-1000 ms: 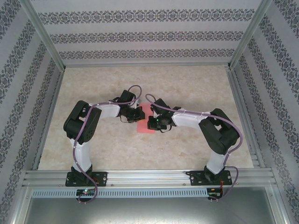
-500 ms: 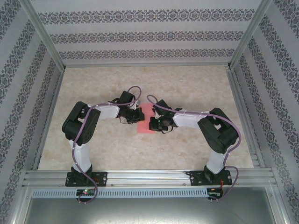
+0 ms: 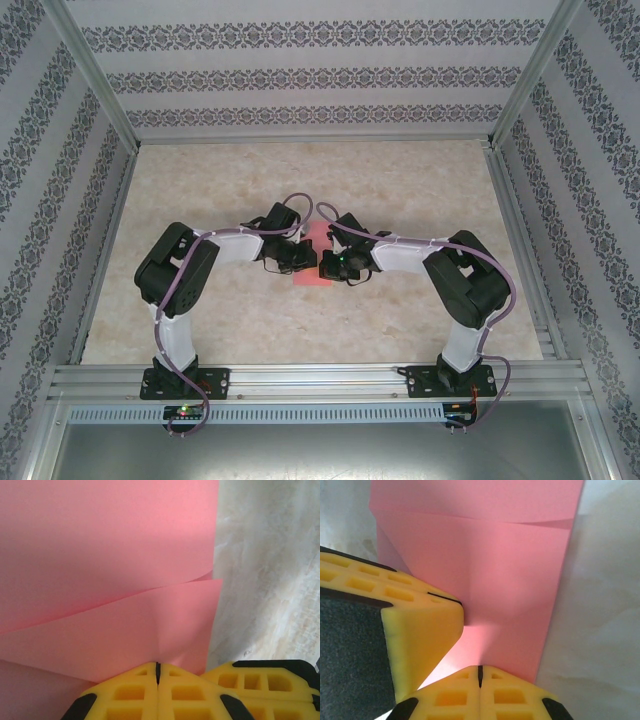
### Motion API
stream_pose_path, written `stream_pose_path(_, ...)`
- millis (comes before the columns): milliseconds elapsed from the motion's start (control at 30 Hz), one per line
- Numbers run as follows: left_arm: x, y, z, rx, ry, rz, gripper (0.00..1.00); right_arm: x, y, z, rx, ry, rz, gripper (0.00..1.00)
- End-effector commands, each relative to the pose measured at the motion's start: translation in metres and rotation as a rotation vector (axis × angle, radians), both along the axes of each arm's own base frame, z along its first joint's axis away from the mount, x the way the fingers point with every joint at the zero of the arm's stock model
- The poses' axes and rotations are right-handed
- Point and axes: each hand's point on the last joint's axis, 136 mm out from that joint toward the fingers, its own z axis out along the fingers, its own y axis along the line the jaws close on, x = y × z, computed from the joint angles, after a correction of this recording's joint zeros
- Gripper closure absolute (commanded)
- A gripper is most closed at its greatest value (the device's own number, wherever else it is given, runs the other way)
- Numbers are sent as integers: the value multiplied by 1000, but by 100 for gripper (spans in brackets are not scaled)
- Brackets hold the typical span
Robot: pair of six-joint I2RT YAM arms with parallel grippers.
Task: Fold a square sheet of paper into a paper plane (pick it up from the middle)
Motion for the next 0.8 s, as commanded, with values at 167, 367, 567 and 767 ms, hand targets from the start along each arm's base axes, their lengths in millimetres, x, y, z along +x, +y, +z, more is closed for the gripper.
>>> stream_pose_path(167, 12, 53, -28, 139, 26, 107, 94, -30, -30, -36, -113, 104, -5, 100)
stream_pose_path(367, 24, 83, -31, 108, 77, 197, 93, -41, -37, -41, -118, 124, 0, 100)
stream_pose_path(567, 26, 89, -33, 140, 85, 201, 94, -46, -38, -40, -104, 129, 1, 100)
stream_pose_path(767, 15, 95, -45, 169, 124, 199, 97, -53, -40, -33, -88, 130, 16, 100)
